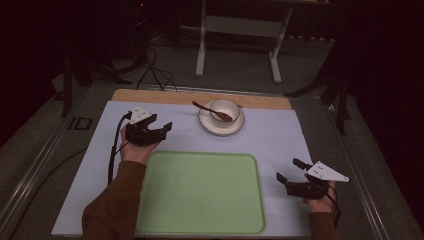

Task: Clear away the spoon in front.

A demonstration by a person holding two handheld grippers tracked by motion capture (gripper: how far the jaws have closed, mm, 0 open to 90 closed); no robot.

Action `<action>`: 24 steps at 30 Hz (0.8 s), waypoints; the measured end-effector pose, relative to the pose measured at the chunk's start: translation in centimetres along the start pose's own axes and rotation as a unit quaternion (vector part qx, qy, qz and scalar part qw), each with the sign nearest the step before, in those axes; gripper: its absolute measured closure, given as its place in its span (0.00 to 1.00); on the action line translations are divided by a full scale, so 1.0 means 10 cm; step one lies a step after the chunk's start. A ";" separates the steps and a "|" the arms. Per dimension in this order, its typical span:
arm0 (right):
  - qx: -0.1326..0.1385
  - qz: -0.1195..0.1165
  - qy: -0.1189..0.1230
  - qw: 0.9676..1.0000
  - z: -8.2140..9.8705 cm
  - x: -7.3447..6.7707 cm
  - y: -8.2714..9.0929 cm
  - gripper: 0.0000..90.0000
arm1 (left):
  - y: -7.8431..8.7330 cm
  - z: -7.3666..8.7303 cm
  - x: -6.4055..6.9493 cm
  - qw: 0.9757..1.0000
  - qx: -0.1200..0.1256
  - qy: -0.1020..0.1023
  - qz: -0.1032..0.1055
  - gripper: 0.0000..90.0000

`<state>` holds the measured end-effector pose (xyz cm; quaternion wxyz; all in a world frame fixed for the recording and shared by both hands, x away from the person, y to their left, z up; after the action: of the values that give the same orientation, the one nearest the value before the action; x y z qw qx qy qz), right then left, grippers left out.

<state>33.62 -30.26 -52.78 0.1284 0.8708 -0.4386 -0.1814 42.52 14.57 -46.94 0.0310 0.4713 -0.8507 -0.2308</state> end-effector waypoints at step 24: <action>0.001 -0.001 -0.001 1.000 0.00 0.00 0.00 0.15 | -0.34 -0.15 -0.02 1.000 -0.003 -0.005 0.014 0.37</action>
<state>33.61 -30.28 -52.75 0.1269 0.8712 -0.4377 -0.1824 45.72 12.68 -47.01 0.0312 0.4584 -0.8566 -0.2350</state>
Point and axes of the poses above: each handheld gripper's, and its own axes: y roughly backward along the jaws, z roughly out of its underside, x roughly to its right, the point moved 7 cm from there along -y, roughly forward along the jaws, and after that the axes turned 14 degrees about -y, right-handed, at the moved point
